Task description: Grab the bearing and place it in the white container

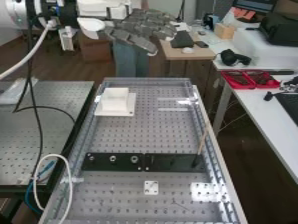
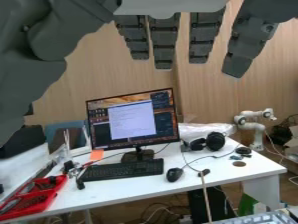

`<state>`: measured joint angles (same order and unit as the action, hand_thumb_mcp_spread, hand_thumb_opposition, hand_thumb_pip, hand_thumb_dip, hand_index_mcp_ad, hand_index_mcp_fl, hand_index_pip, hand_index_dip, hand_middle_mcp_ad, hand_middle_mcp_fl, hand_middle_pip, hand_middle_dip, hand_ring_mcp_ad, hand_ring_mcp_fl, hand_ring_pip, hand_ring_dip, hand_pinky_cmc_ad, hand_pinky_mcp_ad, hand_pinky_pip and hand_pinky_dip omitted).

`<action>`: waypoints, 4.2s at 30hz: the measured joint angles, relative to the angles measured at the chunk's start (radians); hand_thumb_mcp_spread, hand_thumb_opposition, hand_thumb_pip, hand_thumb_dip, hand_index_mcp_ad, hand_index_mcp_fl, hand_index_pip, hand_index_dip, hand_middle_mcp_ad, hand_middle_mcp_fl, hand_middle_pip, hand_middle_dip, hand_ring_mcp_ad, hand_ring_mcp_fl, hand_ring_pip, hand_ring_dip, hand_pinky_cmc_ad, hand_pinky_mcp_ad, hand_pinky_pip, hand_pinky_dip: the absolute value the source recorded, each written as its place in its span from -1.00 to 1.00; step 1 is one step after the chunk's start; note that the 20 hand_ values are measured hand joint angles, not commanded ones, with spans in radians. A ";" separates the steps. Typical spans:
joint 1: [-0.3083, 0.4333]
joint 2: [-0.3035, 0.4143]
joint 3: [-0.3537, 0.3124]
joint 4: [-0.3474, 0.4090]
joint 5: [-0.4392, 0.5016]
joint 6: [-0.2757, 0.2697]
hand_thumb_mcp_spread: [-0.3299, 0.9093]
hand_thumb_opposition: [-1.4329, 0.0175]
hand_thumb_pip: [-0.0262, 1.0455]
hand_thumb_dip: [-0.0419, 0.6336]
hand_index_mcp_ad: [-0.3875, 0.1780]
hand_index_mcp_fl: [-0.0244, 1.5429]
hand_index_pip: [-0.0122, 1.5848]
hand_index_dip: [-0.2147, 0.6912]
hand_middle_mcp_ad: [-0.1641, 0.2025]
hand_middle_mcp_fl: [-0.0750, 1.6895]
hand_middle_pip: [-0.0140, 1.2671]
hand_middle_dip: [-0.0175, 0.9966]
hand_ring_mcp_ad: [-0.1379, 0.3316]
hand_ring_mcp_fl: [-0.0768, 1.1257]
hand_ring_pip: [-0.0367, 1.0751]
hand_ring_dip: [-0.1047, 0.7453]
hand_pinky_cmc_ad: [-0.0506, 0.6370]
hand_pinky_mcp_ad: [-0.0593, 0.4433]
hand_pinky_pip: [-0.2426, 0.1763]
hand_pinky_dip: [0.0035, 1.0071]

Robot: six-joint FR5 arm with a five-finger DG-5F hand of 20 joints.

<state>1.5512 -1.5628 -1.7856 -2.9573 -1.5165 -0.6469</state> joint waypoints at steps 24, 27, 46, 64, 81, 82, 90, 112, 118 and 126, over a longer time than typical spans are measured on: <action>-0.038 -0.066 -0.159 0.181 0.055 0.012 0.19 -0.02 -0.06 -0.36 0.38 -0.51 -0.86 -0.08 0.41 -0.45 -0.77 0.01 0.39 -0.85 -0.74 -0.45 0.34 0.54 -0.13 -0.55; -0.053 -0.081 -0.174 0.209 0.053 0.022 0.18 -0.03 -0.06 -0.30 0.38 -0.48 -0.84 -0.08 0.39 -0.43 -0.77 0.13 0.38 -0.85 -0.74 -0.41 0.34 0.54 -0.13 -0.55; -0.160 -0.253 -0.167 0.294 -0.072 0.027 0.19 -0.11 0.21 -0.03 0.37 -0.55 0.14 -0.08 0.38 -0.42 -0.77 0.28 0.35 -0.66 -0.74 -0.20 0.34 0.54 -0.13 -0.52; -0.263 -0.328 -0.151 0.340 -0.232 -0.028 0.25 -0.13 0.22 -0.02 0.36 -0.62 0.13 -0.20 0.40 -0.31 -0.54 0.28 0.29 -0.52 -0.75 0.00 0.34 0.53 -0.06 -0.61; -0.307 -0.405 -0.141 0.422 -0.346 -0.109 0.27 -0.15 0.22 0.01 0.23 -0.43 0.22 -0.32 0.35 -0.20 -0.41 0.28 0.14 -0.52 -0.76 0.17 0.30 0.47 -0.13 -0.66; -0.308 -0.409 -0.137 0.423 -0.349 -0.111 0.28 -0.16 0.22 0.01 0.23 -0.43 0.22 -0.32 0.33 -0.20 -0.41 0.28 0.15 -0.52 -0.76 0.16 0.30 0.47 -0.12 -0.65; -0.320 -0.446 -0.112 0.424 -0.382 -0.131 0.28 -0.18 0.22 0.01 0.23 -0.40 0.26 -0.33 0.33 -0.19 -0.43 0.28 0.15 -0.52 -0.76 0.17 0.31 0.48 -0.14 -0.65; -0.314 -0.449 -0.164 0.541 -0.372 -0.114 0.31 -0.19 0.23 0.02 0.23 -0.43 0.27 -0.34 0.31 -0.10 -0.23 0.28 0.01 -0.38 -0.75 0.35 0.26 0.47 -0.14 -0.65; -0.301 -0.455 -0.198 0.610 -0.335 -0.105 0.31 -0.19 0.23 0.02 0.23 -0.46 0.32 -0.34 0.30 -0.13 -0.23 0.28 0.01 -0.38 -0.76 0.35 0.26 0.40 -0.13 -0.65; -0.287 -0.464 -0.257 0.732 -0.300 -0.120 0.31 -0.19 0.24 0.01 0.24 -0.47 0.38 -0.34 0.26 -0.15 -0.23 0.28 0.00 -0.38 -0.76 0.35 0.26 0.40 -0.13 -0.65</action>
<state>1.2644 -2.0268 -2.0429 -2.2255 -1.8169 -0.7666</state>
